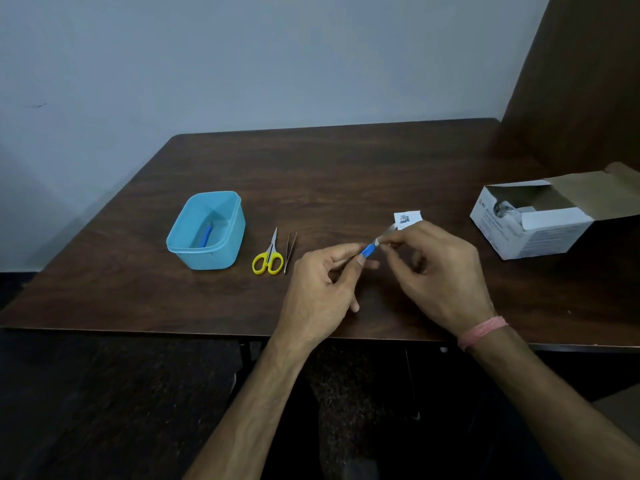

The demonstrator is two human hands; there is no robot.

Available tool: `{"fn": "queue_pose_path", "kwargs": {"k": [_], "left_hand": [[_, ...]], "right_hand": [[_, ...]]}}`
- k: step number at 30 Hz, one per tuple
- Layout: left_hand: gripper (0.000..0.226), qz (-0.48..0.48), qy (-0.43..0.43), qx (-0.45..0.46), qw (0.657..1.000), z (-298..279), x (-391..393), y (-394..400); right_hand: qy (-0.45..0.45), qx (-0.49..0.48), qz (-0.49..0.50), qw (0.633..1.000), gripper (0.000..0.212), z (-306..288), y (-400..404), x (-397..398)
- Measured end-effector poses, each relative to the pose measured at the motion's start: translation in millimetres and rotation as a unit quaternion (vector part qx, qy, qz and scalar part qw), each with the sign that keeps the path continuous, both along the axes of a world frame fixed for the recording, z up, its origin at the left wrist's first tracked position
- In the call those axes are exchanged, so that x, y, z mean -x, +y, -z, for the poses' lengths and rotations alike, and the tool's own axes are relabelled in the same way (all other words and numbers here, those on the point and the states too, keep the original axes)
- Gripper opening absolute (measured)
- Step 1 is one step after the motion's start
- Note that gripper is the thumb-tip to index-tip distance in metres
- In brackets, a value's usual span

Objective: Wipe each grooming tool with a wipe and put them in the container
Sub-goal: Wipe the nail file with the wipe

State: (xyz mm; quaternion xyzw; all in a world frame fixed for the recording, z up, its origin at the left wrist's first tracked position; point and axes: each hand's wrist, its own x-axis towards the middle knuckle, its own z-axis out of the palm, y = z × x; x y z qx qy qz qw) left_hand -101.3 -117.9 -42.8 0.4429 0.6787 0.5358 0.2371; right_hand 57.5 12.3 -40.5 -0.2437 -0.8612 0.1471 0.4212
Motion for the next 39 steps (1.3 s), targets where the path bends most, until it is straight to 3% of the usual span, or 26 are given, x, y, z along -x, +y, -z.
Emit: {"fn": "queue_pose_path", "kwargs": {"k": [13, 32, 39], "left_hand": [[0.032, 0.03, -0.029, -0.005, 0.999, -4, 3, -1], [0.035, 0.045, -0.009, 0.012, 0.999, -11, 0, -4], [0.035, 0.054, -0.008, 0.01, 0.998, -11, 0, -3]], "right_hand": [[-0.026, -0.067, -0.072, 0.995, 0.023, 5, -4, -1], [0.01, -0.073, -0.036, 0.997, 0.009, 1, -6, 1], [0.011, -0.06, -0.018, 0.998, 0.014, 2, -1, 1]]}}
